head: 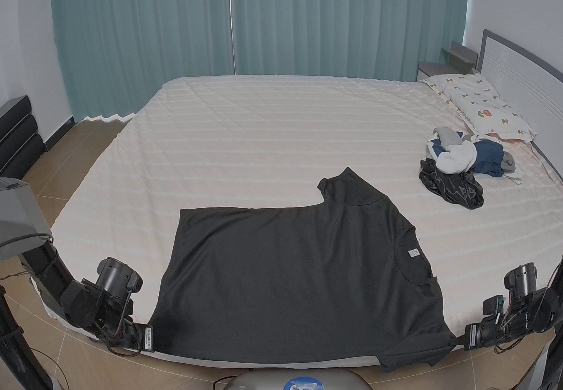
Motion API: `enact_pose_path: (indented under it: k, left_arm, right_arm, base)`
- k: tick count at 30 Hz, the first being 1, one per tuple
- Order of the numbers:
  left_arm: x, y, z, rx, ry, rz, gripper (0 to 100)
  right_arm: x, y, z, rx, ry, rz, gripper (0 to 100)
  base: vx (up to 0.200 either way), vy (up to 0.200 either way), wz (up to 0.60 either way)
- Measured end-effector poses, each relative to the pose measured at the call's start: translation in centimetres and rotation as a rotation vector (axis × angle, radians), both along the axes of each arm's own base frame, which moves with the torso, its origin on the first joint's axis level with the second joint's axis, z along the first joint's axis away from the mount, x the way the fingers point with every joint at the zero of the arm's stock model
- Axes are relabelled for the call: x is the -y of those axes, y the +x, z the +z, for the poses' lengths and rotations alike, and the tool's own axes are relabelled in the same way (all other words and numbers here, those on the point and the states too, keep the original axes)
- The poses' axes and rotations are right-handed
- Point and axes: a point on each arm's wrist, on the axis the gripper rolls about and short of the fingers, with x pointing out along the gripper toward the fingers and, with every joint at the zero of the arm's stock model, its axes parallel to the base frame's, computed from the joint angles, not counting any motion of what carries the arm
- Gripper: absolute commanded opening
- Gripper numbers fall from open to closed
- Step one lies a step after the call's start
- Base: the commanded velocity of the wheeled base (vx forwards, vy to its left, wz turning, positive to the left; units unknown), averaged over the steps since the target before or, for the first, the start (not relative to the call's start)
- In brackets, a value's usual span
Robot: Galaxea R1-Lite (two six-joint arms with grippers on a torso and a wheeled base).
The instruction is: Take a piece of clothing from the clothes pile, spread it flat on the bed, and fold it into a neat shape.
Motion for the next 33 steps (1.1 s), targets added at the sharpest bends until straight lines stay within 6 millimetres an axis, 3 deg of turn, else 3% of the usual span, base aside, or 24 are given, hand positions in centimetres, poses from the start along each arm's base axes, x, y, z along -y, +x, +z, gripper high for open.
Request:
enact_pose_path:
  k: [19,33]
  left_arm:
    - [-0.1,4.8,3.8,0.349,-0.160,0.248,0]
    - [-0.6,6.3,3.2,0.363,-0.177,0.297,0]
  right_arm:
    - [0.1,3.9,3.0,0.319,0.051,-0.082,0]
    - [0.0,7.1,3.5,0.384,0.069,-0.085,0]
  base:
    - [0.000,0.000,0.00]
    - [0.000,0.000,0.00]
